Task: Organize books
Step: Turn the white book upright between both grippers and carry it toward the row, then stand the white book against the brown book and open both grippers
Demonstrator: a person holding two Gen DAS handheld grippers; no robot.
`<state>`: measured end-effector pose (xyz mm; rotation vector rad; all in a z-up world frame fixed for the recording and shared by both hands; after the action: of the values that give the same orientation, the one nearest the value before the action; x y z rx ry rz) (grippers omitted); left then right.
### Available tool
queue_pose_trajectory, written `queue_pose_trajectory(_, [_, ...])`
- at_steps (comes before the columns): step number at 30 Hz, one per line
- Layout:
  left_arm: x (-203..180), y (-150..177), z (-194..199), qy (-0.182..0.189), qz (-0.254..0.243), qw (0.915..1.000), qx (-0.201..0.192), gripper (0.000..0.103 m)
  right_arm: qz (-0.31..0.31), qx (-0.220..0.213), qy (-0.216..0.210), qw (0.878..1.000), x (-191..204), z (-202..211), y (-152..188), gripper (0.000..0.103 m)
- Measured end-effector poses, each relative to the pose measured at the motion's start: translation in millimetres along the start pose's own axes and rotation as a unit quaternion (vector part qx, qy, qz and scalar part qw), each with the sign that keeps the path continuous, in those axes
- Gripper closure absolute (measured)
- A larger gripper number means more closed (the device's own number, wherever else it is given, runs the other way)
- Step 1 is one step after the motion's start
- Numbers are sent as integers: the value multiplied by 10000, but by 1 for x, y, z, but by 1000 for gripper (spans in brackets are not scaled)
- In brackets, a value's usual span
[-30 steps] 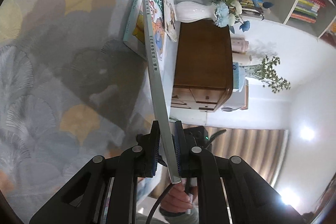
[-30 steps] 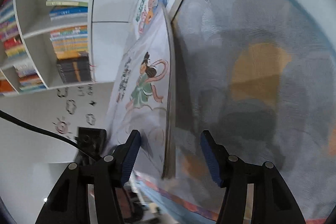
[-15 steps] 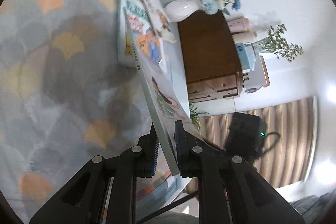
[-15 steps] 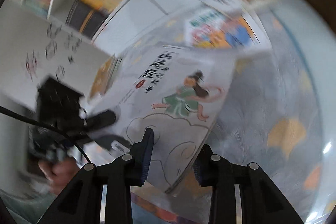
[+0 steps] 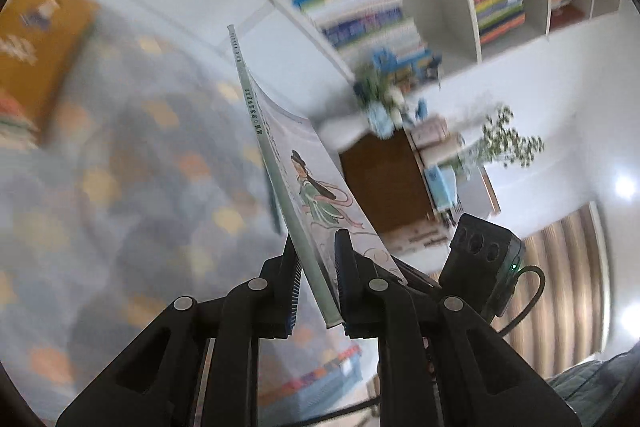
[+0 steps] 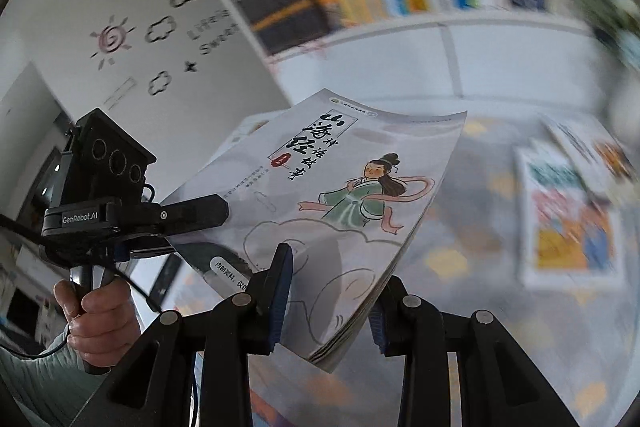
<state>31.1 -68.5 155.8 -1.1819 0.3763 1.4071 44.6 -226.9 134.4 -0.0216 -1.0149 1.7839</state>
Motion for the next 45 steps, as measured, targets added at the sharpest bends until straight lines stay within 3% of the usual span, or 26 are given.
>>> queue_pose_trajectory(9, [90, -71, 92, -572, 33, 9970, -516, 88, 351, 232, -294, 9987, 98, -125, -54, 69])
queue_pose_trajectory(16, [173, -102, 106, -836, 294, 9951, -440, 88, -13, 770, -354, 9964, 122, -222, -68, 68])
queue_pose_trajectory(20, [210, -115, 106, -776, 454, 9952, -395, 88, 8, 933, -161, 9955, 128, -260, -76, 68])
queue_pose_trajectory(32, [267, -128, 100, -601, 860, 9937, -403, 91, 355, 1144, 279, 9924, 127, -309, -94, 68])
queue_pose_trajectory(39, [294, -118, 102, -1099, 977, 9885, -348, 90, 99, 1411, 320, 9894, 112, -329, -82, 68])
queue_pose_trajectory(45, [317, -112, 129, -1450, 1291, 9790, -616, 90, -160, 1545, 374, 9872, 106, -340, -74, 68])
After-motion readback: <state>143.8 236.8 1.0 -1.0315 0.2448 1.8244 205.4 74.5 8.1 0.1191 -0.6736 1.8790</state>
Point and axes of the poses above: each gripper's, at about its wrist camera, not at the fingertips, and z roughly against the way its jaws point, x to its left, y to its underside, the point moved 6 cm from there along -z, roughly the way its jaws point, and after that the axes turned 1 degree about -z, right-handed, at the moved point
